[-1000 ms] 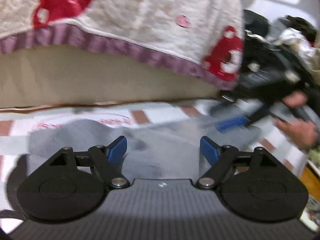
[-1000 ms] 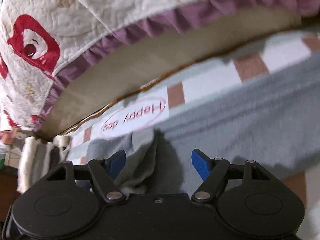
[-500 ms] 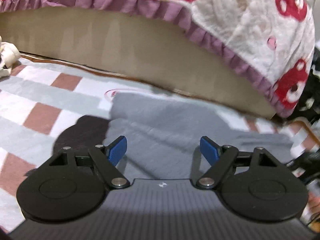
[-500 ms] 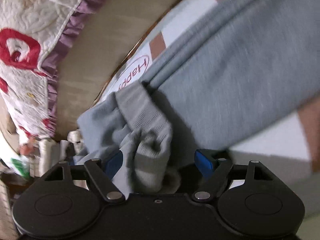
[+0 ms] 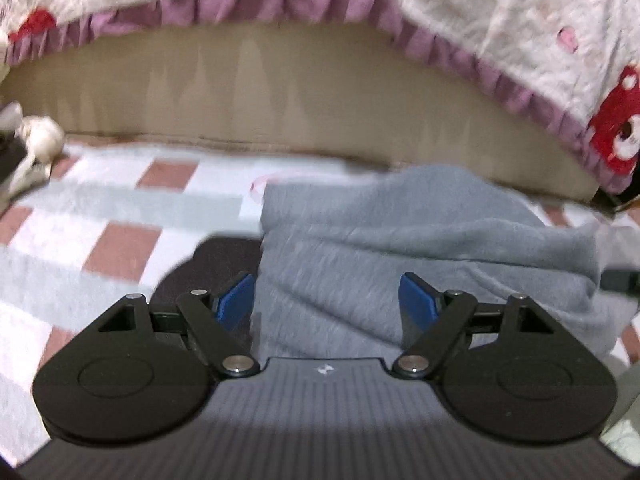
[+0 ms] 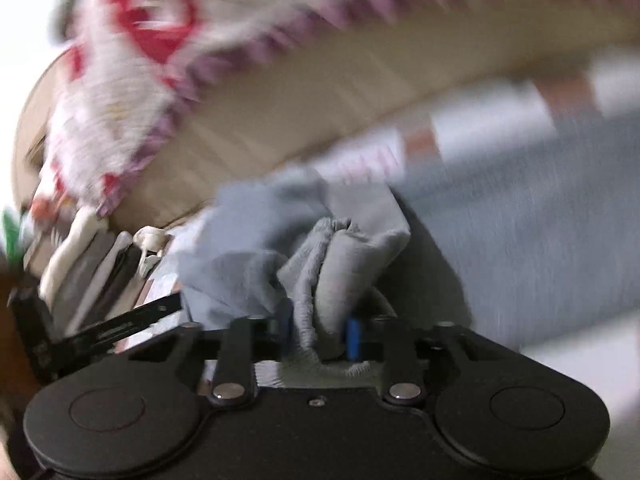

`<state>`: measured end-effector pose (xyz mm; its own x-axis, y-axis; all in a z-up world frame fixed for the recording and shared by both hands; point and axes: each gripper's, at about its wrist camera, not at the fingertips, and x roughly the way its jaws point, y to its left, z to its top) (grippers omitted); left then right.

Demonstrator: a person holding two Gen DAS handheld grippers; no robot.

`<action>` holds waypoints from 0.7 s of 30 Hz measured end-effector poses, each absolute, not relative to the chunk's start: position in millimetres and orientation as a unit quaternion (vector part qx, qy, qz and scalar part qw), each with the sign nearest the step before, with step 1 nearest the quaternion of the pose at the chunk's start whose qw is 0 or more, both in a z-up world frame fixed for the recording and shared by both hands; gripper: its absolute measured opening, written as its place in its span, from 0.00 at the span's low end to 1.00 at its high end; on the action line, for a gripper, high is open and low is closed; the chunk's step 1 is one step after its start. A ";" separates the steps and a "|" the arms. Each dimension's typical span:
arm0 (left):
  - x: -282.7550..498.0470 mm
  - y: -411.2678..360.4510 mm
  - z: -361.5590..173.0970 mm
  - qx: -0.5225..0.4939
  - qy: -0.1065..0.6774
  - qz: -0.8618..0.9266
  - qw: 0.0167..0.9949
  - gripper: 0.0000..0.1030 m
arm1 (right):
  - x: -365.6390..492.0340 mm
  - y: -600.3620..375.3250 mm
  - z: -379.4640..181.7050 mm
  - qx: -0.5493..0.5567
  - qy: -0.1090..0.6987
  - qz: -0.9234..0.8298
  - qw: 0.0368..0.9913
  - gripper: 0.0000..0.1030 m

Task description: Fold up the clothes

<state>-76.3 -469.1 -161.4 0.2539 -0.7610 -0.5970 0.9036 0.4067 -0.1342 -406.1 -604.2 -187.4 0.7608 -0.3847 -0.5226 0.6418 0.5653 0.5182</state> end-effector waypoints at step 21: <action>-176.9 -553.8 -162.6 0.324 0.210 -0.772 0.504 0.45 | -471.1 -684.9 -207.6 0.499 0.144 -0.276 0.809 0.56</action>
<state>-176.9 -553.8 -162.6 -0.2811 -0.6428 -0.7126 0.9149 -0.4037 0.0033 -471.1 -684.9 -207.6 0.8063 -0.3026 -0.5082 0.5900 0.3507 0.7273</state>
